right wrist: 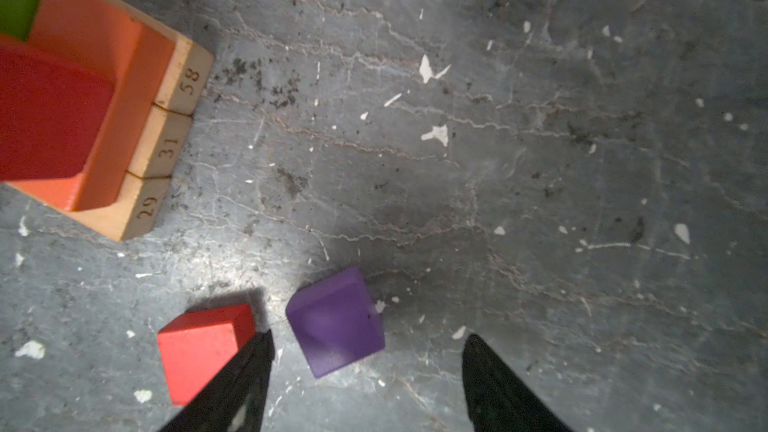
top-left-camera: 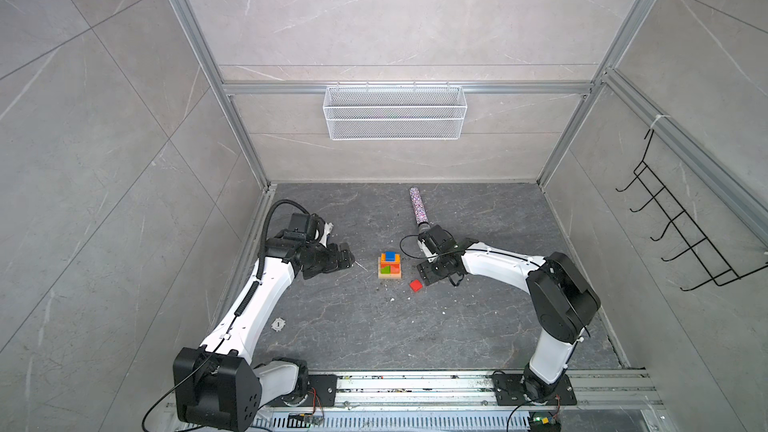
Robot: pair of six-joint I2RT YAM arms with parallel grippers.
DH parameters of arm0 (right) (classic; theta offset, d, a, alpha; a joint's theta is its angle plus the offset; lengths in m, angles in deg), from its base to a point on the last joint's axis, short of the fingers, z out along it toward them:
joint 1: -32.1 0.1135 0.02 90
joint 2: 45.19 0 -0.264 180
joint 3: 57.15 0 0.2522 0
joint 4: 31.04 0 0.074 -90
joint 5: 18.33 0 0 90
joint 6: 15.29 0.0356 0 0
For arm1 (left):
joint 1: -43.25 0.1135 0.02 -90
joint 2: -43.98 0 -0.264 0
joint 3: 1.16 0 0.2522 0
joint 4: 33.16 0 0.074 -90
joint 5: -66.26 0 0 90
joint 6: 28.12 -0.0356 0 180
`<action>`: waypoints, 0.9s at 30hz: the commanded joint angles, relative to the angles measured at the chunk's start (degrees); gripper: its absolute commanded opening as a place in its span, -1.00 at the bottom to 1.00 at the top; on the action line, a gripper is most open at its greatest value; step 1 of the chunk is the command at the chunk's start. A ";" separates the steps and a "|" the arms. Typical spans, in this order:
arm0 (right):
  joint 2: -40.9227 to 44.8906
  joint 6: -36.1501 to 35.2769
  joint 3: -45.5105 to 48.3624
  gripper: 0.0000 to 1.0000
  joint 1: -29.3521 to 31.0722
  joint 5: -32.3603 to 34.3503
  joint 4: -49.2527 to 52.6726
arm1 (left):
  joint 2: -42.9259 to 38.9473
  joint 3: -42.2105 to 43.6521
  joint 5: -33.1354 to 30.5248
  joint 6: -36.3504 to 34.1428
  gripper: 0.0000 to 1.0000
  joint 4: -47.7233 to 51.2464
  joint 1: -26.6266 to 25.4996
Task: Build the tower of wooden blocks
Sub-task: 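Lower the open right gripper around the purple cube and close it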
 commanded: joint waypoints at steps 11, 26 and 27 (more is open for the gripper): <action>-3.64 -3.53 -1.28 0.10 -0.18 -1.55 -0.73 | -0.33 0.00 0.66 -0.99 0.97 -0.73 0.41; -5.38 -2.67 -3.02 -0.47 -0.07 -2.57 0.94 | -0.54 0.02 0.62 -0.90 0.97 -0.71 0.43; -5.38 -2.21 -2.95 -0.51 -0.02 -2.79 0.91 | -0.50 0.08 0.66 -0.90 0.97 -0.71 0.44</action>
